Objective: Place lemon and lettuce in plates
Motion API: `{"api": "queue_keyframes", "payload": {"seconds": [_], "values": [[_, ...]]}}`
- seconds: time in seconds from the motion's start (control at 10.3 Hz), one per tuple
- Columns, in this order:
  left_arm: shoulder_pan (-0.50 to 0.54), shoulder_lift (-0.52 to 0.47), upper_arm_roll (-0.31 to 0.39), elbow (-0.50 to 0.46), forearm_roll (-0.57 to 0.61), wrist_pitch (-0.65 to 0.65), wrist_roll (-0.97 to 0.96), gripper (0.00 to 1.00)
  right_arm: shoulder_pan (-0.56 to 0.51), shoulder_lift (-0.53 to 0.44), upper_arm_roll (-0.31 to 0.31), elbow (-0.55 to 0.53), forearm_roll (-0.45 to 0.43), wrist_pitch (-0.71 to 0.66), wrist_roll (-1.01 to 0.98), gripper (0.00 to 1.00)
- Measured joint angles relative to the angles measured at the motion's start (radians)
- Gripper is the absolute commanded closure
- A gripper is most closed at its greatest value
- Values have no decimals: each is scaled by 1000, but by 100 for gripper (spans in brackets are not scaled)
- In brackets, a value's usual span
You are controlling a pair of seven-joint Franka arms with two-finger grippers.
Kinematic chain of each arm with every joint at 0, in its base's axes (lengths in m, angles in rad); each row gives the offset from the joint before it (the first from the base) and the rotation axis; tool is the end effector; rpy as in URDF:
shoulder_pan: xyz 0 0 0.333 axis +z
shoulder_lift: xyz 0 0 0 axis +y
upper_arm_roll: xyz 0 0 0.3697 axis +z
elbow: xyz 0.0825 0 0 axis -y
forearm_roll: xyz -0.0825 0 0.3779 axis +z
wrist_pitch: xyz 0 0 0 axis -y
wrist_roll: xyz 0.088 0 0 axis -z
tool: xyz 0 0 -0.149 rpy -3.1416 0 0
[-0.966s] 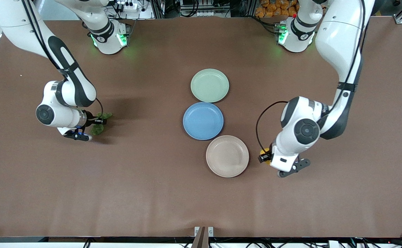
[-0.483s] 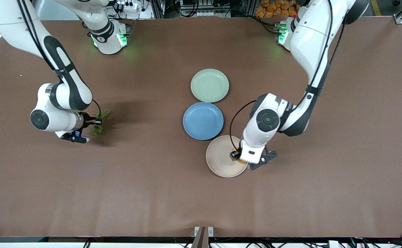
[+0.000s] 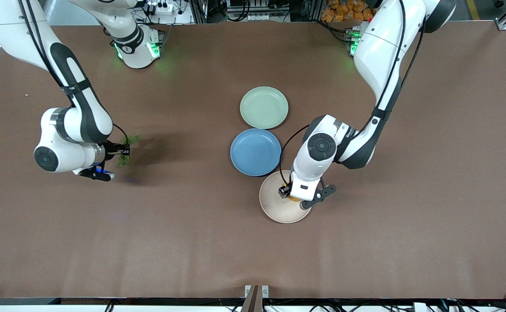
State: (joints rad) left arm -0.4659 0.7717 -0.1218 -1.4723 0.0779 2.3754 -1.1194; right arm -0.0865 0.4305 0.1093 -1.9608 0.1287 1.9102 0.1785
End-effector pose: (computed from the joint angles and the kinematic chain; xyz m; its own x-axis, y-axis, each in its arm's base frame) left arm 0.6533 -0.4096 0.2362 0.8662 0.4982 0.0386 0.4896 -0.8616 0.1338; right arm 0.5569 0.0255 0.2442 0.8573 -0.1854 -0.4803 -0.2369 -0.9703 -0.0483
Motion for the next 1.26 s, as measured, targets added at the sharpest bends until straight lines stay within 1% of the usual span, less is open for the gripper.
{"api": "queue_keyframes", "payload": {"seconds": [0.19,0.39,0.58,0.77,0.97,1.16,1.26], "values": [[-16,1,3,0,20,0,-1,0,28,0,2,43,30,-35,30,100],[-16,1,11,0,33,-1,-1,0,83,0,4,82,63,-96,101,100],[-9,0,20,2,66,-9,-1,0,170,0,7,144,127,-169,229,100],[20,-11,24,7,74,-35,31,0,245,0,9,166,203,-188,323,100],[54,-30,25,10,75,-75,85,0,293,1,9,165,264,-209,382,100],[87,-56,25,10,76,-169,189,0,338,1,10,168,311,-217,478,100],[109,-70,25,9,77,-215,246,0,386,1,11,173,322,-213,543,100]]}}
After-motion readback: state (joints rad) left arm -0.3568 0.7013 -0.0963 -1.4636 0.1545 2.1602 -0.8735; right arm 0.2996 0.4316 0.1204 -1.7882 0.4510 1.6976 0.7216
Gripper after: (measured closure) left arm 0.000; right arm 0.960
